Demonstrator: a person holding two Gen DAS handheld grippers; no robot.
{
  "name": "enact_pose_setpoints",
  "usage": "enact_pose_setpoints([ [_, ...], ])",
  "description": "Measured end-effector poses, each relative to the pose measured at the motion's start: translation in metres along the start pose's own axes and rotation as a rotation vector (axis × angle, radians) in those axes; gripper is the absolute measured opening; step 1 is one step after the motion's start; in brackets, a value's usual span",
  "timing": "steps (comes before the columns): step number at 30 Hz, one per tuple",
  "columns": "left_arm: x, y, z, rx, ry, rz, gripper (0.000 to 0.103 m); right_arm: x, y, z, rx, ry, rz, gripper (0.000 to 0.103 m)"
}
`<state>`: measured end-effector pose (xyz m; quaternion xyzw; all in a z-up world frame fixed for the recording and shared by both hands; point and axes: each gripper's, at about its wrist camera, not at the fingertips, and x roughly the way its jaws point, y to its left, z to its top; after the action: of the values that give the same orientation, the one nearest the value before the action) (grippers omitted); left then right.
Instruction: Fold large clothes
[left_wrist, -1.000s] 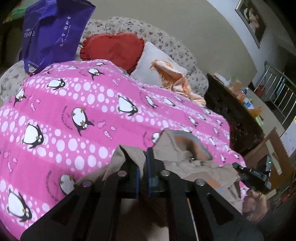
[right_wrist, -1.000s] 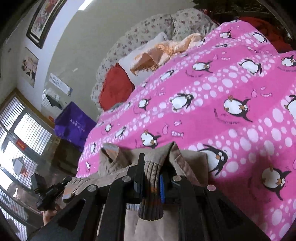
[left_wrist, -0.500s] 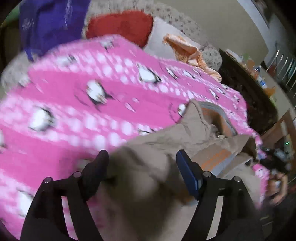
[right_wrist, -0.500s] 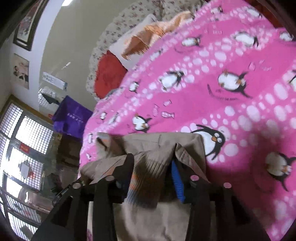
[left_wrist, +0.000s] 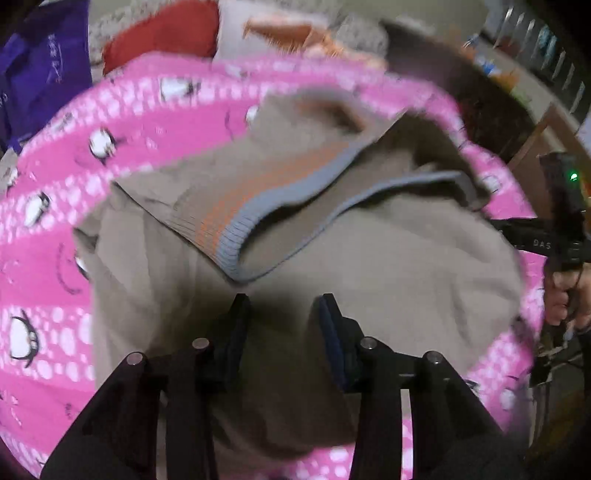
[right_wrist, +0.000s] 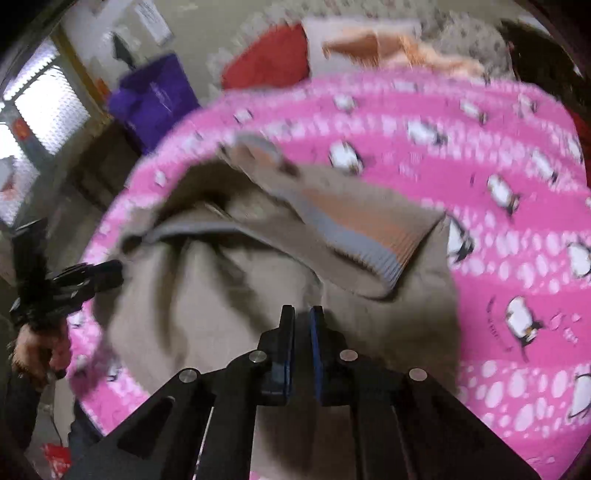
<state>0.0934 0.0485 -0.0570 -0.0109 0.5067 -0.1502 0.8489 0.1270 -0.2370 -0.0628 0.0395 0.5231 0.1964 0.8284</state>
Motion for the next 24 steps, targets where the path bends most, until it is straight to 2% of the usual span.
enact_pose_setpoints([
  [1, 0.006, 0.002, 0.006, -0.013, 0.002, 0.024, 0.037, 0.01, -0.004, 0.002, 0.016, 0.025, -0.021, 0.004],
  [3, 0.012, 0.004, 0.022, -0.031, 0.0, 0.05, 0.037, 0.024, -0.017, 0.01, 0.083, 0.05, -0.012, 0.004],
  [5, 0.014, 0.013, 0.05, -0.084, -0.029, 0.047, 0.037, 0.023, -0.022, 0.031, 0.11, 0.017, -0.025, 0.005],
  [6, 0.012, 0.02, 0.066, -0.109, -0.07, 0.046, 0.039, 0.018, -0.022, 0.044, 0.109, -0.021, -0.021, 0.006],
  [7, 0.004, 0.028, 0.085, -0.137, -0.13, 0.083, 0.04, 0.007, -0.022, 0.059, 0.098, -0.097, -0.002, 0.012],
  [9, -0.009, 0.04, 0.105, -0.198, -0.189, 0.131, 0.04, -0.015, -0.022, 0.079, 0.087, -0.219, -0.031, 0.011],
  [11, -0.026, 0.049, 0.118, -0.247, -0.246, 0.103, 0.041, -0.031, -0.026, 0.09, 0.141, -0.253, -0.016, 0.023],
  [12, -0.033, 0.048, 0.121, -0.247, -0.27, 0.099, 0.042, -0.037, -0.025, 0.09, 0.143, -0.274, -0.006, 0.023],
  [15, -0.046, 0.038, 0.119, -0.227, -0.341, 0.098, 0.058, -0.044, -0.011, 0.084, 0.143, -0.316, -0.024, 0.023],
  [17, -0.035, 0.029, 0.119, -0.227, -0.348, 0.071, 0.06, -0.038, -0.003, 0.079, 0.148, -0.321, -0.047, 0.023],
  [20, -0.003, 0.017, 0.127, -0.209, -0.3, 0.083, 0.06, -0.015, 0.008, 0.08, 0.155, -0.287, -0.186, 0.021],
  [24, 0.046, 0.029, 0.127, -0.214, -0.236, 0.212, 0.06, 0.031, -0.013, 0.081, 0.174, -0.216, -0.268, 0.017],
])
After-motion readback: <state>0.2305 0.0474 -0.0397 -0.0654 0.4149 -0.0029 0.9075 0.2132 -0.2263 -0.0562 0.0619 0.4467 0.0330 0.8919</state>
